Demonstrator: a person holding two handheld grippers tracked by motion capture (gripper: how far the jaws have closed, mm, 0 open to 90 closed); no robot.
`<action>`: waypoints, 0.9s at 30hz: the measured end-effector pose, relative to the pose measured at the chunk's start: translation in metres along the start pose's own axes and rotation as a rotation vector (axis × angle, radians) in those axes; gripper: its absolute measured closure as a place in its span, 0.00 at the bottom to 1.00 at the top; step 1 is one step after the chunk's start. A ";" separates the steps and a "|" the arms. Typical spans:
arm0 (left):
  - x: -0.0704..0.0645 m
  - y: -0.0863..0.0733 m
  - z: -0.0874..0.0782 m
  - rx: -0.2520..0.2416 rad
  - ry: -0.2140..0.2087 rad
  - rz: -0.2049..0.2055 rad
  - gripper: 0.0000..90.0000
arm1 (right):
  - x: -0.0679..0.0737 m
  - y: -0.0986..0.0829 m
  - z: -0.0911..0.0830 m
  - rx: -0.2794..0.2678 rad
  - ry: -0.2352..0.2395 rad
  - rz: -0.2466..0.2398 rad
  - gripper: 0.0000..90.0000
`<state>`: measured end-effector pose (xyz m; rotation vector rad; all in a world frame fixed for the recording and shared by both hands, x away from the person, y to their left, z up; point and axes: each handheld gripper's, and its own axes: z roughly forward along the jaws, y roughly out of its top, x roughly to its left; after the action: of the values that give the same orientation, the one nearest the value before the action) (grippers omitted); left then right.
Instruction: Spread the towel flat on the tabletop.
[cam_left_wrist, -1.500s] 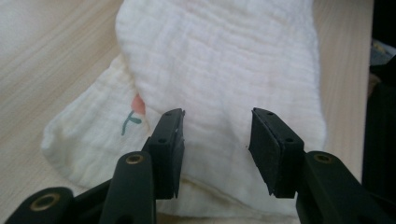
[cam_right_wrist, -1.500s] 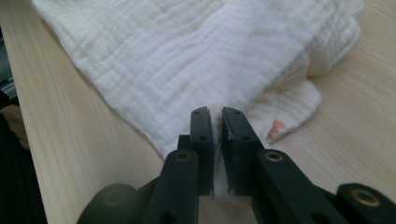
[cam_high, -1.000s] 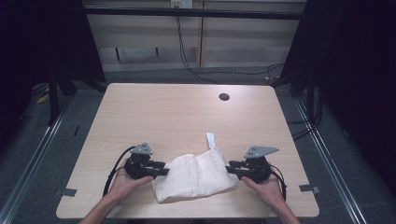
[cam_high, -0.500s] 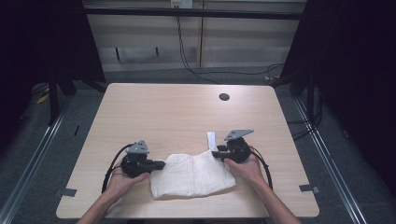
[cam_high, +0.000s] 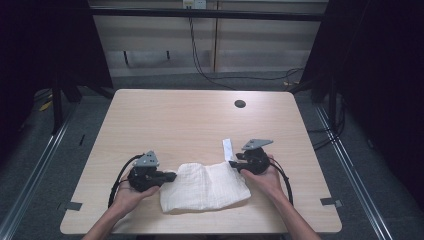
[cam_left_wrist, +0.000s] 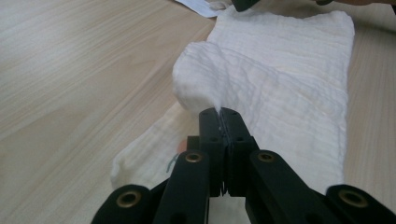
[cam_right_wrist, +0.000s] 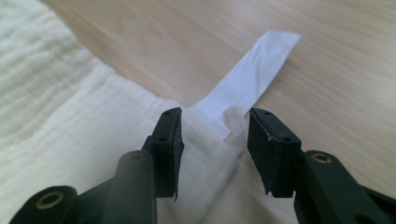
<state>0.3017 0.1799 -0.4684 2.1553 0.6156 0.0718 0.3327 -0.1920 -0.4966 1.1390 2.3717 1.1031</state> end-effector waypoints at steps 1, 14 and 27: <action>-0.001 0.001 0.000 -0.004 -0.002 0.001 0.99 | -0.003 0.000 -0.003 -0.008 -0.005 0.023 0.65; -0.024 0.000 0.020 0.078 -0.083 0.068 0.93 | 0.005 -0.005 0.006 0.046 0.031 -0.032 0.80; 0.002 -0.003 -0.011 -0.057 -0.065 -0.063 0.66 | -0.001 -0.008 -0.021 0.009 0.035 -0.008 0.96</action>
<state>0.2998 0.1901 -0.4640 2.0737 0.6357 -0.0143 0.3172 -0.2065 -0.4891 1.1216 2.4074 1.1202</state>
